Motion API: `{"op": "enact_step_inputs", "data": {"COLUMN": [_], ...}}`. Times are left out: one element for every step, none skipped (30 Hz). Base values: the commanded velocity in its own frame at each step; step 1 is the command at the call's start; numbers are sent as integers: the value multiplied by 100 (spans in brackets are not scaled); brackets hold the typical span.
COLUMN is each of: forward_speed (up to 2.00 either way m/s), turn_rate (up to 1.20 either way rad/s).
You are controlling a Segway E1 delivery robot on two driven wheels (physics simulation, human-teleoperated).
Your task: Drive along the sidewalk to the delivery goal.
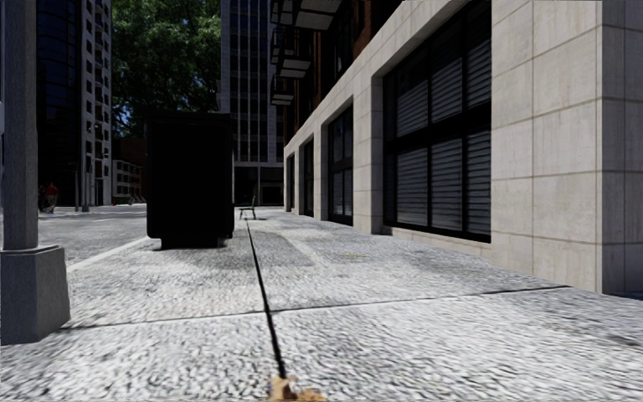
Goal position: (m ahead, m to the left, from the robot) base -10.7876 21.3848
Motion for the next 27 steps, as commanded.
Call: {"op": "enact_step_inputs", "data": {"forward_speed": [200,200,200,200,200,200,200,200,200,200,200,200,200,200,200,200,200,200,200,200,200,200,200,200,200,200,200], "turn_rate": [0,0,0,0,0,0,0,0,0,0,0,0,0,0,0,0,0,0,0,0,0,0,0,0,0,0,0]}}
